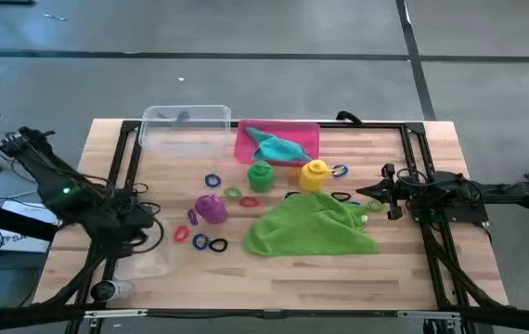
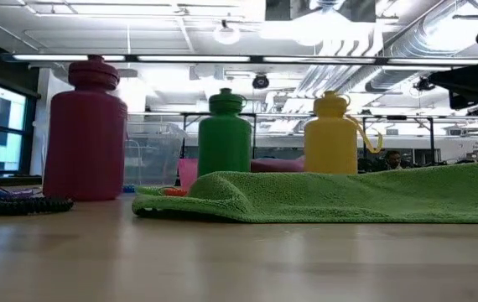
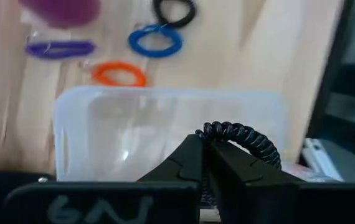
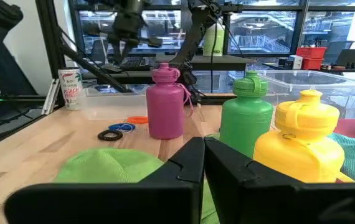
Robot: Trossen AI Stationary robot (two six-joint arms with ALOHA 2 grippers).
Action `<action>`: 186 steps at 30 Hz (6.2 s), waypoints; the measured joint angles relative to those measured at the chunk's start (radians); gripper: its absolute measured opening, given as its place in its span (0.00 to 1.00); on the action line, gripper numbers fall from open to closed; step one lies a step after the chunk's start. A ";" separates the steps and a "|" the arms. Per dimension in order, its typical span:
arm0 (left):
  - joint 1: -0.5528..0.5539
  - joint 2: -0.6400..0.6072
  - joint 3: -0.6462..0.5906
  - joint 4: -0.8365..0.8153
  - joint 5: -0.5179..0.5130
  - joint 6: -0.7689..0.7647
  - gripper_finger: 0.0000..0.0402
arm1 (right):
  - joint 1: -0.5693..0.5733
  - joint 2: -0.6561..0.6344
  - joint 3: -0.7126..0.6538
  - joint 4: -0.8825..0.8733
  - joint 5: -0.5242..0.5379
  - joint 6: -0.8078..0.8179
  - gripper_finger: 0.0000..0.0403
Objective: Pick & Place Sports Items
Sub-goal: Put the black spring keychain into the bottom transparent bin, then put the purple tumbler into the top transparent bin
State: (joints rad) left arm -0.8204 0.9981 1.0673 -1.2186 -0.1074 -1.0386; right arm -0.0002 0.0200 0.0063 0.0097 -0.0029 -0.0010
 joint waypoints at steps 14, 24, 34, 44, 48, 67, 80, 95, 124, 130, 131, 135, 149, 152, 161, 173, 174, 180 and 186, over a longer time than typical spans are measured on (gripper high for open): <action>0.000 0.001 -0.071 -0.015 -0.034 -0.140 0.15 | 0.000 0.000 0.000 0.000 0.000 0.000 0.00; 0.000 0.001 -0.071 -0.010 -0.033 -0.167 0.32 | 0.000 0.000 0.000 0.000 0.000 0.000 0.00; 0.009 -0.009 -0.071 -0.008 -0.029 -0.133 0.32 | 0.000 0.000 0.000 0.000 0.000 0.000 0.00; 0.138 0.000 -0.071 0.096 -0.031 0.028 0.33 | 0.000 0.000 0.000 0.000 0.000 0.000 0.00; 0.189 0.024 -0.071 0.157 -0.050 0.109 0.33 | 0.000 0.000 0.000 0.000 0.000 0.000 0.00; 0.271 0.034 -0.071 0.195 -0.188 0.287 0.52 | 0.000 0.000 0.000 0.000 0.000 0.000 0.00; 0.314 0.034 -0.070 0.195 -0.319 0.350 0.90 | 0.000 0.000 0.000 0.000 0.000 0.000 0.00; 0.436 0.094 -0.070 0.265 -0.314 0.402 0.90 | 0.000 0.000 0.000 0.000 0.000 0.000 0.00; 0.546 0.222 -0.070 0.481 -0.224 0.519 0.90 | 0.000 0.000 0.000 0.000 0.000 0.000 0.00; 0.546 0.222 -0.070 0.462 -0.208 0.520 0.90 | 0.000 0.000 0.000 0.000 0.000 0.000 0.00; 0.546 0.222 -0.070 0.458 -0.208 0.520 0.90 | 0.000 0.000 0.000 0.000 0.000 0.000 0.00; 0.546 0.222 -0.070 0.454 -0.208 0.520 0.90 | 0.000 0.000 0.000 0.000 0.000 0.000 0.00; 0.546 0.221 -0.070 0.457 -0.205 0.519 0.55 | 0.000 0.000 0.000 0.000 0.000 0.000 0.00; 0.546 0.219 -0.070 0.457 -0.205 0.518 0.51 | 0.000 0.000 0.000 0.000 0.000 0.000 0.00; 0.546 0.164 -0.070 0.457 -0.205 0.515 0.51 | 0.000 0.000 0.000 0.000 0.000 0.000 0.00; 0.589 -0.001 -0.067 0.483 -0.206 0.491 0.51 | 0.000 0.000 0.000 0.000 0.000 0.000 0.00; 0.600 -0.018 -0.064 0.497 -0.206 0.501 0.51 | 0.000 0.000 0.000 0.000 0.000 0.000 0.00; 0.655 -0.053 0.001 0.509 -0.208 0.609 0.51 | 0.000 0.000 0.000 0.000 0.000 0.000 0.00; 0.752 0.000 0.128 0.461 -0.209 0.707 0.51 | 0.000 0.000 0.000 0.000 0.000 0.000 0.00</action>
State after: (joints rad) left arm -0.0683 0.9983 1.1958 -0.7574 -0.3161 -0.3315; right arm -0.0002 0.0199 0.0061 0.0101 -0.0032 -0.0010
